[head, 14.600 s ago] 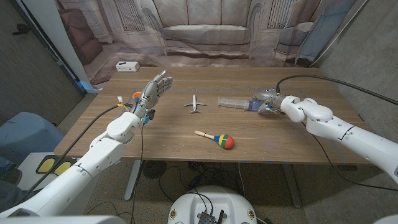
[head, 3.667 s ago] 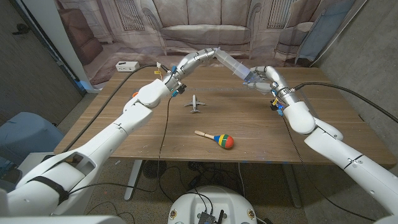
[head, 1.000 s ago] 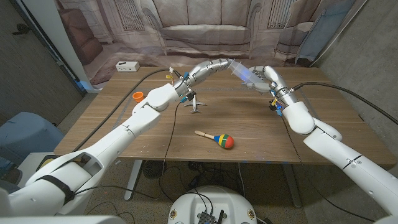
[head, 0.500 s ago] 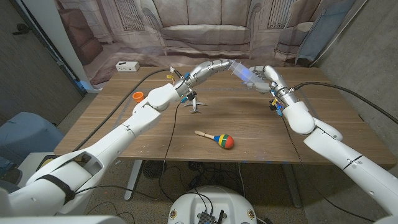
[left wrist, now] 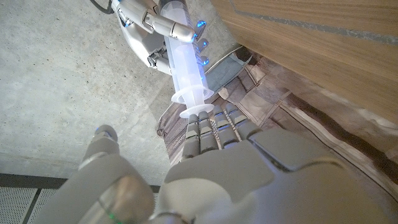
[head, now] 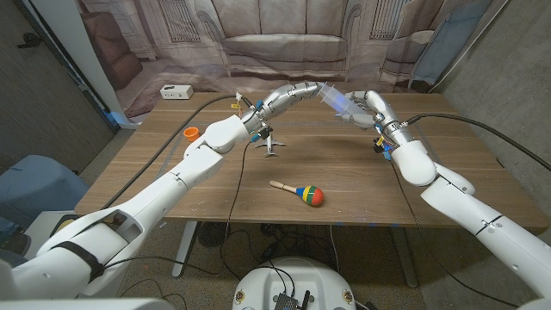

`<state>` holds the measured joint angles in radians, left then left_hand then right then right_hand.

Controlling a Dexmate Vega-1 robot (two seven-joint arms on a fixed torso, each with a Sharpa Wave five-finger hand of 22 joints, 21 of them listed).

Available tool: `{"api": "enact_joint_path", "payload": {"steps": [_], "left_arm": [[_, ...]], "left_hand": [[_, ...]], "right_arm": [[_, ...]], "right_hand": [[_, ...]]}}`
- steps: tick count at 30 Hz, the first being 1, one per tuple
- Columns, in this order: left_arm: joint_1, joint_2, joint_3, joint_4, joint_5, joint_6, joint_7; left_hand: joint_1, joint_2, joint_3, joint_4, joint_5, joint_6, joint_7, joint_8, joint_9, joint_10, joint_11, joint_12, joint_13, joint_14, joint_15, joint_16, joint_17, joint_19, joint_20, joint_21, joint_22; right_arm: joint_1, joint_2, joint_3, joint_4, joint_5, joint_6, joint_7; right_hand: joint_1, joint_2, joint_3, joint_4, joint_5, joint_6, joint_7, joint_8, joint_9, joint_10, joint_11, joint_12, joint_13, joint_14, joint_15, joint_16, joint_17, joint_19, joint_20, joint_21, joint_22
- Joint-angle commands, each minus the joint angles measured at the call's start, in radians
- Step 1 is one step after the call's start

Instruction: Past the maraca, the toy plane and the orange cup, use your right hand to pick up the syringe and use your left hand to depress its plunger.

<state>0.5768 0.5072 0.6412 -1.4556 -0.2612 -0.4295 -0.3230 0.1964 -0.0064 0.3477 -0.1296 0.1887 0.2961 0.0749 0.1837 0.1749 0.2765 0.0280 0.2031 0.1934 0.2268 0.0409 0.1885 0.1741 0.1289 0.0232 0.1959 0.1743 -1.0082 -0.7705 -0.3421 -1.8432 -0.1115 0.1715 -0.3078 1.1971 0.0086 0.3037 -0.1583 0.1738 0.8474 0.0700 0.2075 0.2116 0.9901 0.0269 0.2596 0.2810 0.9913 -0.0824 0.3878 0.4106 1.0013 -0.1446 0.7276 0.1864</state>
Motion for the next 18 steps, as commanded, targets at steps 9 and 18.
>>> {"api": "enact_joint_path", "payload": {"steps": [9,18], "left_arm": [[0.015,0.007,-0.016,-0.011,0.003,0.002,0.031],[0.024,0.012,-0.025,-0.018,0.004,0.004,0.049]], "left_hand": [[0.008,0.001,-0.004,0.001,0.000,0.001,-0.004,0.002,0.005,0.003,0.002,0.005,0.004,-0.001,0.000,-0.003,0.004,-0.001,0.002,-0.001,0.003],[0.009,0.001,-0.005,0.001,0.001,-0.004,-0.003,0.001,0.005,-0.001,-0.002,0.004,0.004,-0.003,0.000,-0.003,0.004,-0.003,0.007,-0.001,0.003]], "right_arm": [[0.004,0.006,-0.004,0.017,0.007,0.008,0.001],[0.007,0.007,-0.006,0.021,0.007,0.011,0.001]], "right_hand": [[-0.013,0.170,0.095,0.086,0.003,0.104,-0.092,0.009,0.004,0.030,-0.010,0.003,0.004,0.081,-0.108,-0.001,0.006,-0.011,-0.012,0.010,0.000],[-0.013,0.170,0.096,0.086,0.003,0.104,-0.090,0.009,0.004,0.031,-0.009,0.003,0.005,0.080,-0.111,-0.003,0.006,-0.014,-0.012,0.014,-0.001]]}}
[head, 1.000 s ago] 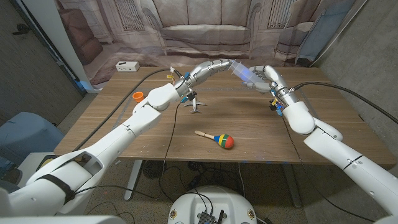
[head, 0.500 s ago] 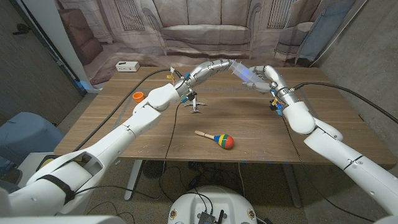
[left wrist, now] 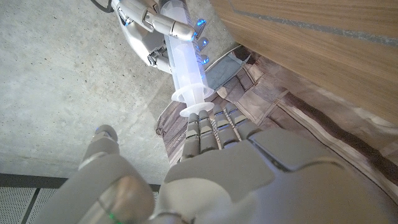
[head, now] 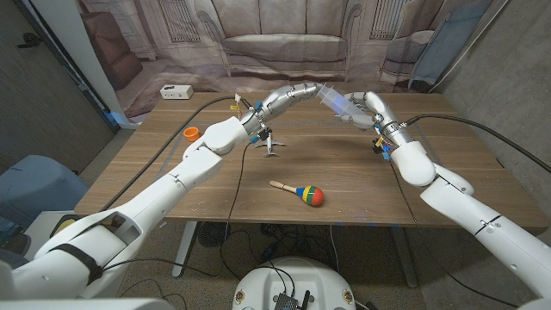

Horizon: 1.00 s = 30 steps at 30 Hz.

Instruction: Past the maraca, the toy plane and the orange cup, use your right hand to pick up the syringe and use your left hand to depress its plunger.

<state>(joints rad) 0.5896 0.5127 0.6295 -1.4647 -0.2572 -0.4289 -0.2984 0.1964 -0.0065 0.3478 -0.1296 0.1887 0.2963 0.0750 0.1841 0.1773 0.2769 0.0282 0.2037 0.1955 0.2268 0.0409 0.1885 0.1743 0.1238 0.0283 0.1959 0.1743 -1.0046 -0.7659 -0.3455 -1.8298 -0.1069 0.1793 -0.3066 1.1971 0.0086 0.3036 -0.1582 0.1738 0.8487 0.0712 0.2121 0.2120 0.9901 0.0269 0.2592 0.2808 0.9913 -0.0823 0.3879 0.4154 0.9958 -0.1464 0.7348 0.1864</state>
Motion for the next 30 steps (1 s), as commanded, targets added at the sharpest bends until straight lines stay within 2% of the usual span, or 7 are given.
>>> {"api": "enact_joint_path", "payload": {"steps": [1,30], "left_arm": [[0.011,0.008,-0.014,-0.010,0.001,0.003,0.026],[0.054,0.040,-0.054,-0.055,0.001,0.013,0.085]], "left_hand": [[0.009,0.001,-0.005,0.001,0.001,-0.004,-0.004,0.001,0.002,-0.001,-0.001,0.003,0.002,-0.003,0.000,-0.003,0.004,0.002,0.002,-0.001,0.003],[0.011,0.001,-0.006,0.001,0.001,-0.005,-0.006,0.002,0.002,-0.001,-0.002,0.004,0.002,-0.006,0.000,-0.003,0.004,0.001,0.005,-0.001,0.003]], "right_arm": [[0.003,0.003,-0.002,0.007,0.003,0.004,-0.001],[0.003,0.002,-0.003,0.000,-0.002,0.001,-0.003]], "right_hand": [[-0.013,0.170,0.096,0.085,0.003,0.104,-0.092,0.005,0.004,0.031,-0.009,0.003,0.006,0.081,-0.111,-0.003,0.001,-0.008,-0.011,0.007,-0.001],[-0.016,0.170,0.096,0.084,0.003,0.103,-0.093,0.003,0.005,0.030,-0.010,-0.001,0.008,0.080,-0.107,-0.006,0.005,-0.018,-0.010,0.025,-0.002]]}}
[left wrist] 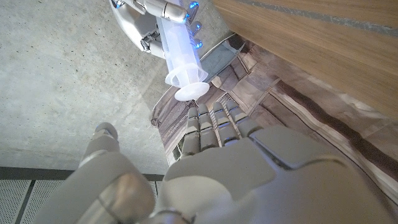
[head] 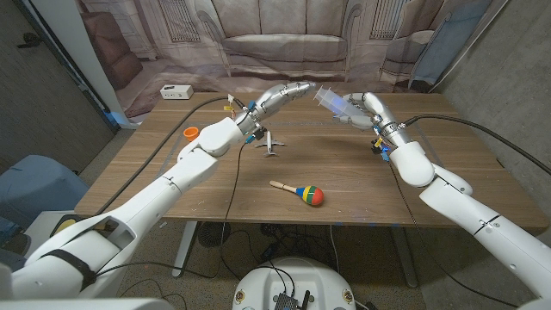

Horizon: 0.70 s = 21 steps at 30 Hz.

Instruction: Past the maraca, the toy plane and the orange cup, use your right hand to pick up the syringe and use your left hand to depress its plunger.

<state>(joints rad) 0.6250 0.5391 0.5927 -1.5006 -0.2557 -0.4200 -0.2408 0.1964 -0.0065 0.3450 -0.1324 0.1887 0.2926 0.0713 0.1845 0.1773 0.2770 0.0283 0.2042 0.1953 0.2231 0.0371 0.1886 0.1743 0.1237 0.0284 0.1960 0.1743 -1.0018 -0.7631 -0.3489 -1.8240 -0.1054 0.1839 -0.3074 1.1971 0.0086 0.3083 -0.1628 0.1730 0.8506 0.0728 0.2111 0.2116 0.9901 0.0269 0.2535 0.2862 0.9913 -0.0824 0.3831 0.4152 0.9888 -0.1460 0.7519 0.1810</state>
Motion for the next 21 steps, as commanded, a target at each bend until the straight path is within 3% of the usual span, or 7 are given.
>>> {"api": "enact_joint_path", "payload": {"steps": [1,21], "left_arm": [[0.021,0.015,-0.020,-0.022,0.000,0.005,0.031],[0.064,0.043,-0.063,-0.055,-0.006,0.008,0.088]], "left_hand": [[0.011,0.001,-0.004,0.003,0.001,-0.001,-0.002,0.001,0.002,-0.001,-0.004,0.004,0.002,-0.001,0.004,-0.003,0.004,0.001,0.004,-0.001,0.003],[0.012,0.002,-0.005,0.004,0.001,0.000,-0.002,0.003,0.002,-0.001,-0.003,0.004,0.002,0.000,0.004,-0.002,0.004,0.001,0.004,0.000,0.003]], "right_arm": [[0.000,-0.002,0.001,-0.007,-0.004,-0.004,-0.001],[-0.020,-0.014,0.018,-0.036,-0.007,-0.029,-0.007]], "right_hand": [[-0.016,0.170,0.092,0.088,0.003,0.102,-0.095,0.004,0.005,0.030,-0.011,0.004,0.002,0.081,-0.107,-0.001,0.006,-0.011,-0.011,0.008,0.004],[-0.017,0.169,0.093,0.087,0.003,0.104,-0.095,0.004,0.005,0.033,-0.012,0.003,0.003,0.081,-0.109,-0.003,0.007,-0.015,-0.010,0.019,0.003]]}}
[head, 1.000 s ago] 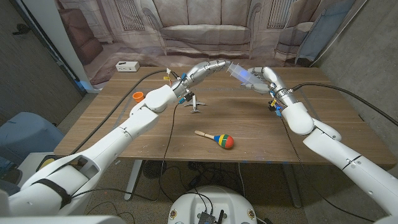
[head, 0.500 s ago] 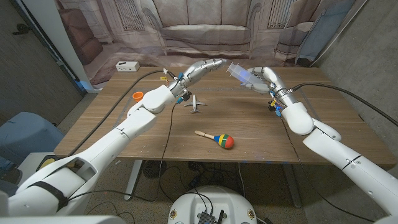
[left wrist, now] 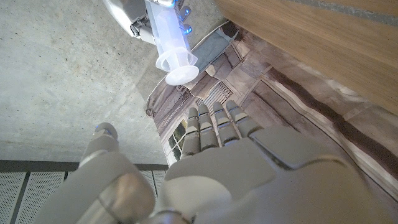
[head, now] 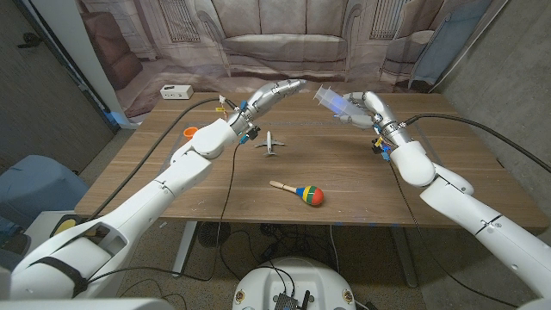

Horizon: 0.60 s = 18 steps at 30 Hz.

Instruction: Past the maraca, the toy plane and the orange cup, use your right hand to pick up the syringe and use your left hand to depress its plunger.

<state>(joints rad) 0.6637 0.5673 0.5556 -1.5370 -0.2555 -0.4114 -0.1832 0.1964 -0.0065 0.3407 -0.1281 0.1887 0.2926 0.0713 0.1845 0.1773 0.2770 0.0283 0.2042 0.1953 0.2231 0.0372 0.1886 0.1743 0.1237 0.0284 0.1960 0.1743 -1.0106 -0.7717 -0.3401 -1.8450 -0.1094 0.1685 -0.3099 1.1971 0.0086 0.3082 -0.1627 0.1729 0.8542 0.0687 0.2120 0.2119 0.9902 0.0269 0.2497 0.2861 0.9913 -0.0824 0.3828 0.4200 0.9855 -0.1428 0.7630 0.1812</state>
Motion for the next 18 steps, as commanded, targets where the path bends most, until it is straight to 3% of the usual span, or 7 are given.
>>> {"api": "enact_joint_path", "payload": {"steps": [1,18], "left_arm": [[0.028,0.016,-0.028,-0.020,-0.007,-0.001,0.033],[0.079,0.038,-0.076,-0.057,-0.031,0.019,0.093]], "left_hand": [[0.012,0.002,0.000,-0.001,0.001,-0.001,-0.002,0.002,0.002,-0.001,-0.003,0.004,0.002,0.000,0.004,-0.002,0.004,0.001,0.004,0.000,0.003],[0.012,0.002,-0.002,0.000,0.001,0.006,0.004,0.005,0.002,-0.001,0.009,0.004,0.002,0.001,0.007,-0.002,0.004,0.004,-0.001,0.001,0.003]], "right_arm": [[-0.012,-0.006,0.009,-0.015,-0.003,-0.014,-0.005],[-0.023,-0.010,0.016,-0.029,-0.010,-0.028,-0.013]], "right_hand": [[-0.017,0.170,0.093,0.087,0.004,0.100,-0.091,0.003,0.005,0.034,-0.012,0.007,0.003,0.081,-0.109,-0.003,0.002,-0.011,-0.013,0.008,0.003],[-0.019,0.169,0.093,0.085,0.003,0.101,-0.091,0.003,0.005,0.033,-0.011,0.006,0.005,0.084,-0.109,-0.002,0.005,-0.017,-0.012,0.017,0.002]]}}
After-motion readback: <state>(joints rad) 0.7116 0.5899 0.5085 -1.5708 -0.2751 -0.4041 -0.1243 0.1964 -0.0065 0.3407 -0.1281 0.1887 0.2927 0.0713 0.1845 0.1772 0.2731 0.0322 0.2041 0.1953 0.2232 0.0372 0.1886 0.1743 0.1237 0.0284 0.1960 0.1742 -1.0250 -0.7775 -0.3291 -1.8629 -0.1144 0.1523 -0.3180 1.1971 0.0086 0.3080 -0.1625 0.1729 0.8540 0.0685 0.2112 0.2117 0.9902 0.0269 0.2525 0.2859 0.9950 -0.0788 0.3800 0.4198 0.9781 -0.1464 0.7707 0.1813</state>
